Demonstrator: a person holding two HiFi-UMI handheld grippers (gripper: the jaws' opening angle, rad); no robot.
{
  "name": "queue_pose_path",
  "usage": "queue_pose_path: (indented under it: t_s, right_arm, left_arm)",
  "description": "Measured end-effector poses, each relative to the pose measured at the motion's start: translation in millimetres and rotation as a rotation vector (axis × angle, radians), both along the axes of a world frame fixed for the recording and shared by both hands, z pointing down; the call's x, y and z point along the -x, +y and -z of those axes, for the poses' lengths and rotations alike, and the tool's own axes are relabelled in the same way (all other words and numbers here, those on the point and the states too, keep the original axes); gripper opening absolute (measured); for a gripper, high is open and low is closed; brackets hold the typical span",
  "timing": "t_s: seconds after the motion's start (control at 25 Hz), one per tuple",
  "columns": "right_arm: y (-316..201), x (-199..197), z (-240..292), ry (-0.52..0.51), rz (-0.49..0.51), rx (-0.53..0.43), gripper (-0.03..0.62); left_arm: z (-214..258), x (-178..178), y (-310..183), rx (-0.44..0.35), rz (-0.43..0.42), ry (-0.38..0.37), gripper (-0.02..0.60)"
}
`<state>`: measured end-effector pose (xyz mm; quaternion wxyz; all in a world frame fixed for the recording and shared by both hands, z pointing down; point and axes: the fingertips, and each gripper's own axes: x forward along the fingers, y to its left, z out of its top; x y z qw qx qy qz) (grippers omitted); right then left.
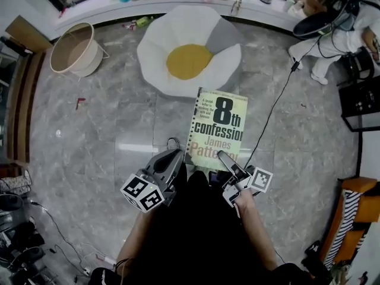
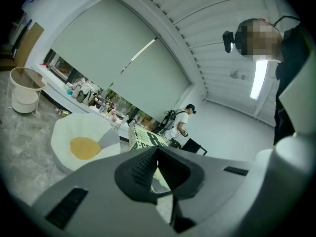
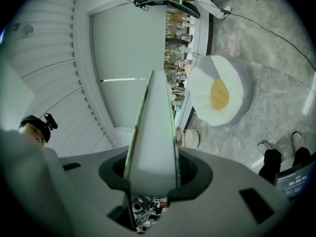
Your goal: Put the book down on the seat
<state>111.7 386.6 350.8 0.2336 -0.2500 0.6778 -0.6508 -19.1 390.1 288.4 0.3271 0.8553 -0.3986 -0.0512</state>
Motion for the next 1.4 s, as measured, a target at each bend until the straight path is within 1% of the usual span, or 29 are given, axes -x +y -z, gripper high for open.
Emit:
queue_pose_path:
  t_s: [0.2, 0.32, 0.48, 0.6, 0.72, 0.8, 0.96, 1.04, 1.2, 1.4]
  right_arm:
    - [-21.0, 21.1, 2.5, 0.008, -0.012, -0.012, 0.176]
    - [-38.3, 33.1, 4.1, 0.007, -0.032, -0.022, 0.176]
    - [-47.9, 42.6, 11.5, 0.011, -0.055, -0.037, 0.176]
    - [-73.7, 62.8, 18.0, 0.026, -0.068, -0.042, 0.176]
    - [-99.7, 83.2, 17.8, 0.04, -0.084, -0.037, 0.176]
    - [-107.2, 91.1, 19.4, 0.045, -0.093, -0.038, 0.176]
    - [-114.6, 102.5, 20.1, 0.061, -0.116, -0.03, 0.176]
    - [-117.0, 105.6, 18.9, 0.062, -0.128, -0.02, 0.176]
    - [-119.3, 106.2, 17.4, 0.073, -0.135, 0.001, 0.176]
    - [-132.2, 109.1, 17.1, 0.068, -0.132, -0.003, 0.176]
  left_arm:
    - [-7.6, 19.5, -18.8, 0.002, -0.038, 0.007, 0.012]
    - [-7.7, 31.8, -36.6, -0.012, -0.059, 0.008, 0.012]
    - [-2.5, 40.8, -49.6, -0.041, -0.093, 0.006, 0.012]
    - [2.1, 63.0, -79.7, -0.054, -0.115, -0.001, 0.012]
    - [-0.5, 87.7, -110.4, -0.051, -0.129, 0.002, 0.012]
    - [-1.0, 97.0, -121.0, -0.055, -0.144, -0.006, 0.012]
    - [-0.9, 112.7, -135.7, -0.084, -0.18, -0.057, 0.012]
    - [-2.4, 119.4, -142.9, -0.092, -0.185, -0.068, 0.012]
    - [-2.9, 128.0, -150.8, -0.083, -0.179, -0.067, 0.012]
    - [-4.5, 134.6, -155.7, -0.077, -0.169, -0.075, 0.012]
